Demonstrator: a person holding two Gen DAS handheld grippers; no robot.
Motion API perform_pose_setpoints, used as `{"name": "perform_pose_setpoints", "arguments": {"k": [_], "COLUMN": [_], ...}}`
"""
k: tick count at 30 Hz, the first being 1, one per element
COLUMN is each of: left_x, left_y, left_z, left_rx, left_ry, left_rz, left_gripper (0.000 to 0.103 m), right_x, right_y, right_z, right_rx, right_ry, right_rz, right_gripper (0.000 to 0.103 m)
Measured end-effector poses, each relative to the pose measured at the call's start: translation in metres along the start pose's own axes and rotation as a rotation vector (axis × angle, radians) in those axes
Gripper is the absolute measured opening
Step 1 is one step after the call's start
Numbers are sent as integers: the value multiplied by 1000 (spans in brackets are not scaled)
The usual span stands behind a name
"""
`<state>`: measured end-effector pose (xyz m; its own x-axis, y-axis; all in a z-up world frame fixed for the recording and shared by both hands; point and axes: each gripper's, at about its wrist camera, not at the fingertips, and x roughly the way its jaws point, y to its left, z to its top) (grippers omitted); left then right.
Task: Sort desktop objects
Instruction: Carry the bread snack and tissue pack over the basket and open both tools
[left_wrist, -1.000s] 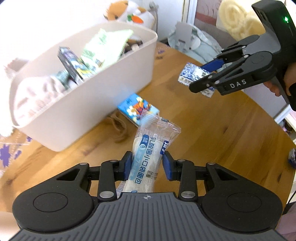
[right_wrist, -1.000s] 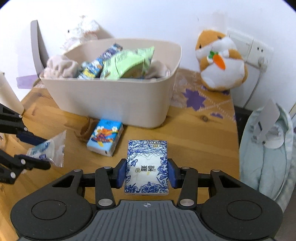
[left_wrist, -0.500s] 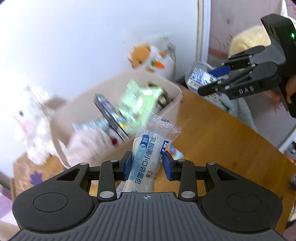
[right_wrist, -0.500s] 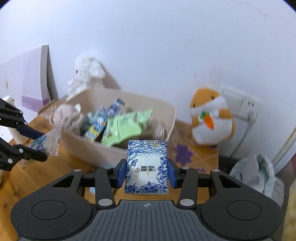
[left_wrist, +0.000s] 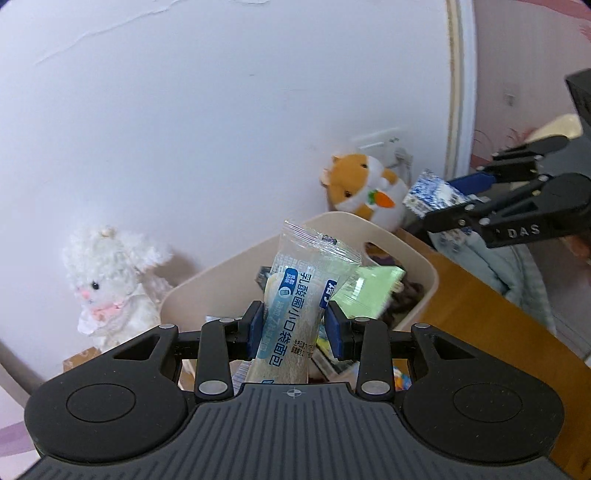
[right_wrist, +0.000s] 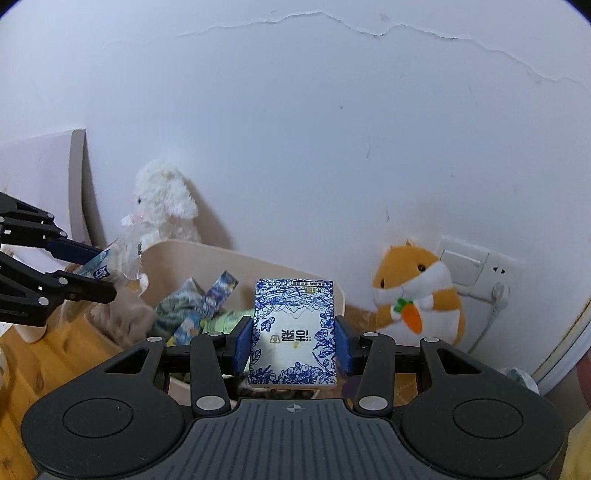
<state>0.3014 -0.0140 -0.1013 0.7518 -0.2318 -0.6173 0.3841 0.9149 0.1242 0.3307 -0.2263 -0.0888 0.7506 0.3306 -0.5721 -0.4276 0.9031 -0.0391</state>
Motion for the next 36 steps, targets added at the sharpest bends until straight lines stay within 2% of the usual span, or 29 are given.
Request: {"name": "perform_pose_setpoints", "arguments": {"k": [3, 6, 12, 19, 23, 24, 25, 26, 27, 29, 33, 36], "left_x": [12, 22, 51, 74, 84, 87, 88, 88, 87, 83, 80, 76], "left_y": [8, 19, 35, 34, 31, 31, 30, 29, 28, 27, 30, 28], "left_z": [3, 4, 11, 14, 12, 11, 10, 9, 9, 7, 6, 4], "left_rx": [-41, -99, -140, -189, -216, -217, -215, -213, -210, -210, -237, -220], "left_ry": [-2, 7, 42, 79, 109, 122, 127, 127, 123, 105, 109, 111], "left_rz": [24, 7, 49, 158, 170, 169, 164, 160, 164, 180, 198, 221], "left_gripper": [36, 36, 36, 36, 36, 38, 41, 49, 63, 77, 81, 81], "right_x": [10, 25, 59, 94, 107, 109, 110, 110, 109, 106, 99, 88], "right_y": [-2, -5, -4, 14, 23, 24, 24, 24, 24, 24, 24, 20], "right_z": [3, 7, 15, 20, 18, 17, 15, 14, 13, 11, 9, 9], "right_rx": [28, 66, 111, 47, 18, 21, 32, 46, 60, 61, 40, 58], "right_ry": [7, 11, 35, 69, 101, 110, 113, 114, 112, 109, 98, 76], "right_rz": [-3, -2, 14, 33, 42, 46, 51, 55, 60, 58, 46, 41], "right_gripper": [43, 43, 43, 43, 43, 43, 47, 52, 54, 58, 67, 74]}}
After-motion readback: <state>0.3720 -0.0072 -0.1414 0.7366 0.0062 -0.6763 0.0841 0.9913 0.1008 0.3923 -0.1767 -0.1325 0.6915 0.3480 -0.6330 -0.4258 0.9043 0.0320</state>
